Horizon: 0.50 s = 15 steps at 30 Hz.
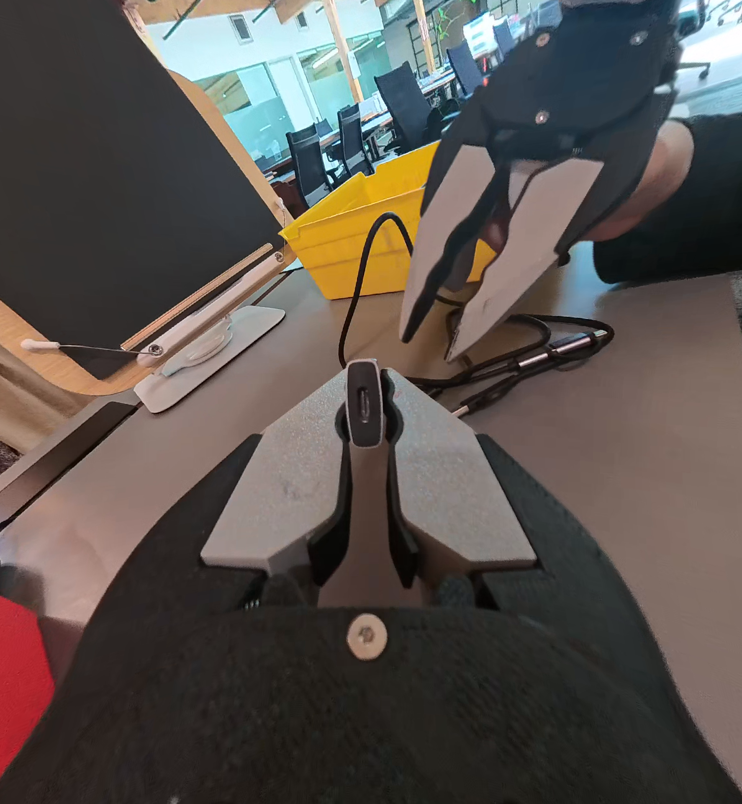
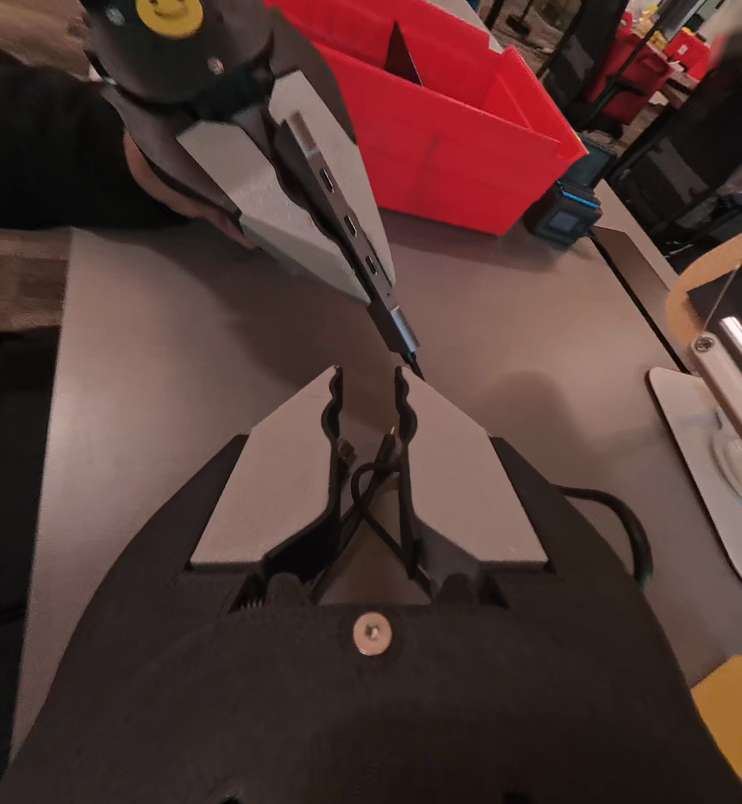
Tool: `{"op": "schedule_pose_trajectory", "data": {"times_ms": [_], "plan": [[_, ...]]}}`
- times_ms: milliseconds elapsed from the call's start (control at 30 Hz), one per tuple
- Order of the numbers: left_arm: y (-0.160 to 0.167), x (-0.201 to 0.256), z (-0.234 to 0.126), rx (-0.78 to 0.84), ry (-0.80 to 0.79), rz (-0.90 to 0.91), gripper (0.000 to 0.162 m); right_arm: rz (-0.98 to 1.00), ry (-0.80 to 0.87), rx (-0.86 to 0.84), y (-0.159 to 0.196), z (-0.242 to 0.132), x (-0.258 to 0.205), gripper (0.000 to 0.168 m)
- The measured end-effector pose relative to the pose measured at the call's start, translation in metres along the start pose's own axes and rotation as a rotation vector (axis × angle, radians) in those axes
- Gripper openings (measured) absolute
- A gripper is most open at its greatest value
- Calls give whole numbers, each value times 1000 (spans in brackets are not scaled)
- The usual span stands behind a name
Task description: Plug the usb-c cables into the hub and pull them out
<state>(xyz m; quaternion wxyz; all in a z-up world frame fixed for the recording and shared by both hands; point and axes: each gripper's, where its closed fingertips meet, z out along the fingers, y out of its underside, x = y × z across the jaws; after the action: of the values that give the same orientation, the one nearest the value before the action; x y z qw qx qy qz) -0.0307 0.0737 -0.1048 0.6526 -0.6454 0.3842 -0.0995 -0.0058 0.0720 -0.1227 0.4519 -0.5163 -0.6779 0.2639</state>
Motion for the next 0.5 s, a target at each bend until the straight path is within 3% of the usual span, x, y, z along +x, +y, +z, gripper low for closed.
{"op": "schedule_pose_trajectory", "data": {"times_ms": [500], "plan": [[0, 0, -2, 4, -4, -10, 7, 99, 62, -24, 29, 10, 9, 18]]}}
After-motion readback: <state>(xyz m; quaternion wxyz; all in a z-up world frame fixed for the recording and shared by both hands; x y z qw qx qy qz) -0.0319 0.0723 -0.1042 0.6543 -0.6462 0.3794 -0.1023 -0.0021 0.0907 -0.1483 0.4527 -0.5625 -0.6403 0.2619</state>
